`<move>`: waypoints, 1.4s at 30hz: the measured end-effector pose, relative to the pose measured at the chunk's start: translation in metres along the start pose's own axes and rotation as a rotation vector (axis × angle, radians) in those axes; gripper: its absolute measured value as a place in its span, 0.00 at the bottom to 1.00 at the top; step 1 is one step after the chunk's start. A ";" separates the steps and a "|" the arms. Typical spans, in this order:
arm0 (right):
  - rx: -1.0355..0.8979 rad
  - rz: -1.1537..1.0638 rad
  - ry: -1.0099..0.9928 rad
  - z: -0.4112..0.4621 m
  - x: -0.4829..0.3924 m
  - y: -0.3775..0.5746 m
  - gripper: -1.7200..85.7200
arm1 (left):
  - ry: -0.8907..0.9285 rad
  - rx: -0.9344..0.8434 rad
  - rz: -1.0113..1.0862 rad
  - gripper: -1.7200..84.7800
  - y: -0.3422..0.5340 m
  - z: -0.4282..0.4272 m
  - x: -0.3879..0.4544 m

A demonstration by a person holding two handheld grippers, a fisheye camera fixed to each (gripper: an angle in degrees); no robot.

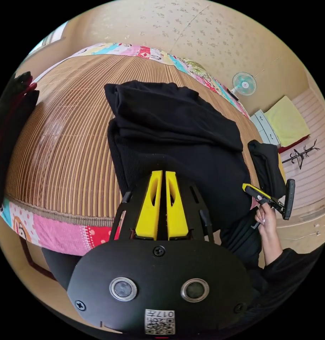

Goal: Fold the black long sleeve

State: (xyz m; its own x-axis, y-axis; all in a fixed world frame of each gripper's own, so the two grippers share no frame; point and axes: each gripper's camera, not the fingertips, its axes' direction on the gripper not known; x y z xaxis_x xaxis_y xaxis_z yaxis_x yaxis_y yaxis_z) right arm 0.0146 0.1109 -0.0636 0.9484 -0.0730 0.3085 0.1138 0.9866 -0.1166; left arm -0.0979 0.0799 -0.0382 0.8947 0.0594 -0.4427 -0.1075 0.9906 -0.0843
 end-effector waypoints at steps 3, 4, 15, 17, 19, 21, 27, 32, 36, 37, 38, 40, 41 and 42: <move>0.012 0.030 -0.024 0.009 -0.003 -0.024 0.06 | -0.044 -0.015 0.051 0.03 -0.037 0.012 0.009; 0.023 0.035 -0.044 0.014 -0.002 -0.036 0.06 | -0.076 -0.011 0.072 0.02 -0.052 0.018 0.013; 0.035 0.014 -0.009 0.038 0.002 -0.120 0.05 | 0.054 0.034 -0.044 0.02 -0.110 0.025 -0.027; 0.068 0.036 -0.108 0.017 0.021 -0.094 0.04 | 0.038 0.116 0.039 0.03 -0.063 -0.004 -0.029; 0.137 0.028 -0.218 -0.004 0.040 -0.061 0.03 | 0.055 0.182 0.026 0.03 -0.015 -0.027 -0.037; 0.184 0.052 -0.233 -0.024 0.061 -0.024 0.03 | 0.101 0.241 -0.001 0.04 0.035 -0.049 -0.046; 0.194 0.056 -0.190 -0.065 0.120 0.063 0.07 | 0.085 0.198 -0.096 0.11 0.147 -0.083 -0.077; 0.152 0.174 -0.310 -0.068 0.188 0.093 0.12 | 0.105 0.092 -0.174 0.15 0.179 -0.075 -0.116; 0.043 0.177 -0.368 -0.054 0.217 0.095 0.15 | 0.113 -0.006 -0.194 0.17 0.185 -0.064 -0.138; 0.005 0.173 -0.381 -0.049 0.225 0.095 0.15 | 0.157 -0.011 -0.176 0.16 0.186 -0.063 -0.143; -0.032 0.174 -0.398 -0.044 0.232 0.096 0.15 | 0.199 -0.022 -0.161 0.15 0.186 -0.061 -0.149; -0.054 0.184 -0.427 -0.041 0.246 0.099 0.15 | 0.231 -0.038 -0.171 0.12 0.186 -0.061 -0.162; -0.070 0.189 -0.457 -0.039 0.256 0.102 0.14 | 0.265 -0.041 -0.156 0.09 0.187 -0.063 -0.171; -0.087 0.188 -0.479 -0.038 0.262 0.102 0.13 | 0.292 -0.041 -0.140 0.08 0.187 -0.066 -0.174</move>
State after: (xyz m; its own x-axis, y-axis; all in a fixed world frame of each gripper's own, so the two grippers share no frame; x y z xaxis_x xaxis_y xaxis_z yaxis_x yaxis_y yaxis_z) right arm 0.2856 0.1873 -0.0308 0.7153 0.1994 0.6698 -0.0022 0.9591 -0.2832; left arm -0.3021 0.2466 -0.0354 0.7405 -0.1208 -0.6611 -0.0147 0.9806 -0.1956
